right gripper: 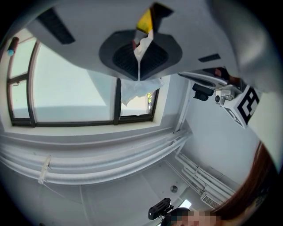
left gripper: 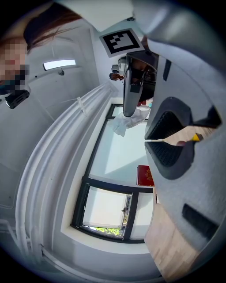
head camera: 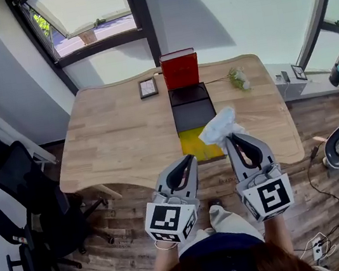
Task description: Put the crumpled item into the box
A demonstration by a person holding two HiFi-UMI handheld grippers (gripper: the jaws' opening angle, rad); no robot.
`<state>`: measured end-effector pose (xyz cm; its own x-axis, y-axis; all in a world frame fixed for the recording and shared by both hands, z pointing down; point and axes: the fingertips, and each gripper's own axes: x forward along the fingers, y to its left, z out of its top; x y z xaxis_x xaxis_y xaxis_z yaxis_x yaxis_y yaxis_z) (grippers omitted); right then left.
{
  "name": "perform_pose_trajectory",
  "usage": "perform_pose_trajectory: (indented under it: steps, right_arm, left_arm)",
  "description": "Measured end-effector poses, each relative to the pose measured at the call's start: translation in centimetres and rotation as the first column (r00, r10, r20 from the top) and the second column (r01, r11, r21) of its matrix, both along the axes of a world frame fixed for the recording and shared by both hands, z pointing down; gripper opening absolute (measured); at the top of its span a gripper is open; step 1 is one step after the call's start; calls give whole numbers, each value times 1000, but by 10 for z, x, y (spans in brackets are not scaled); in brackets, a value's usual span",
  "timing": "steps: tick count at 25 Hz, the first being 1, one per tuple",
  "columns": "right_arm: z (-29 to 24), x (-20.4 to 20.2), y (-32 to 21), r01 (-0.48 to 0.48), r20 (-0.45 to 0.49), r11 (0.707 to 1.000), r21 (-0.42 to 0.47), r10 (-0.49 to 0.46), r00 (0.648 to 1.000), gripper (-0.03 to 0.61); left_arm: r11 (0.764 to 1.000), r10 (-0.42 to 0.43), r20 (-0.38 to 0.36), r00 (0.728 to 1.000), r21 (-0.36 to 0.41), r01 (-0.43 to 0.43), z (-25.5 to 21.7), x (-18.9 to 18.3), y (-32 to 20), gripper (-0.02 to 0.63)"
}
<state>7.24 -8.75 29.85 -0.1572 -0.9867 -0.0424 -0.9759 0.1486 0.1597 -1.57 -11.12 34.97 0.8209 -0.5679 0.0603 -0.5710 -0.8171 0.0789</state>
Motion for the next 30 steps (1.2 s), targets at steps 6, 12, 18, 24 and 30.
perform_pose_trajectory:
  steps: [6, 12, 18, 24, 30]
  right_arm:
    - [2, 13, -20, 14, -5, 1000, -7, -14, 1000, 31]
    - [5, 25, -41, 29, -9, 999, -20, -30, 1000, 32]
    - [10, 31, -62, 51, -17, 998, -36, -51, 999, 31]
    - [23, 30, -77, 64, -86, 995, -74, -70, 994, 31]
    - [36, 32, -93, 77, -120, 991, -106, -90, 989, 31]
  left_arm:
    - [1000, 0, 3, 1000, -1, 0, 1, 17, -18, 35]
    - [1000, -3, 7, 1000, -3, 3, 1, 32, -36, 35]
    - [1000, -13, 12, 1000, -6, 13, 2, 40, -54, 35]
    - [999, -31, 22, 999, -8, 31, 8, 42, -64, 35]
    - [998, -54, 20, 998, -26, 54, 12, 43, -75, 35]
